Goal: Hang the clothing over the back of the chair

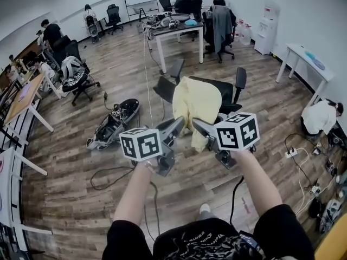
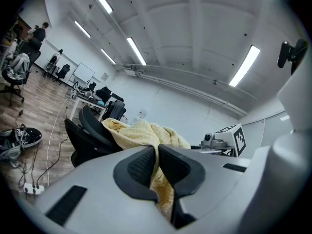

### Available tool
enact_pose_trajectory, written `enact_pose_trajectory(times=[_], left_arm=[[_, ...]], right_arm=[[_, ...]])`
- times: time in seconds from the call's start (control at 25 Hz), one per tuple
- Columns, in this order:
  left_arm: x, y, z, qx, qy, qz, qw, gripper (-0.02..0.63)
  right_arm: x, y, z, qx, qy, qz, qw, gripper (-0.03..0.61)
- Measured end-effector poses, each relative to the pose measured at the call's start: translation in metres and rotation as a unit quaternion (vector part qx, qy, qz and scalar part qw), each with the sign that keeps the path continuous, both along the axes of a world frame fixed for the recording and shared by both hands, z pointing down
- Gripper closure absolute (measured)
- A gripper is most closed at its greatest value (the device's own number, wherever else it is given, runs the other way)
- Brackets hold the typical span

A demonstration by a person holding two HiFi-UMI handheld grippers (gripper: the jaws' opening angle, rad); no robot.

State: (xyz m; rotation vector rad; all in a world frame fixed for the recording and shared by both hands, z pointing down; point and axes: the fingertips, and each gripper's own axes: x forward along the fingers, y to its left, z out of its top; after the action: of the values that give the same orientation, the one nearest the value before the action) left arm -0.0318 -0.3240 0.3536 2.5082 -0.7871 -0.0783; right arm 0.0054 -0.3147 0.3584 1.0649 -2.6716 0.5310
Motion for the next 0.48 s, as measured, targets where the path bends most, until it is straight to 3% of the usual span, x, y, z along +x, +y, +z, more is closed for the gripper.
enact_pose_trajectory(times=[0.48], left_arm=[[-0.009,0.016,0.065,-0.031,-0.061,-0.026,0.9973,0.589]], right_arm=[[-0.013,0.016,0.072,-0.036,0.018,0.032,0.999,0.504]])
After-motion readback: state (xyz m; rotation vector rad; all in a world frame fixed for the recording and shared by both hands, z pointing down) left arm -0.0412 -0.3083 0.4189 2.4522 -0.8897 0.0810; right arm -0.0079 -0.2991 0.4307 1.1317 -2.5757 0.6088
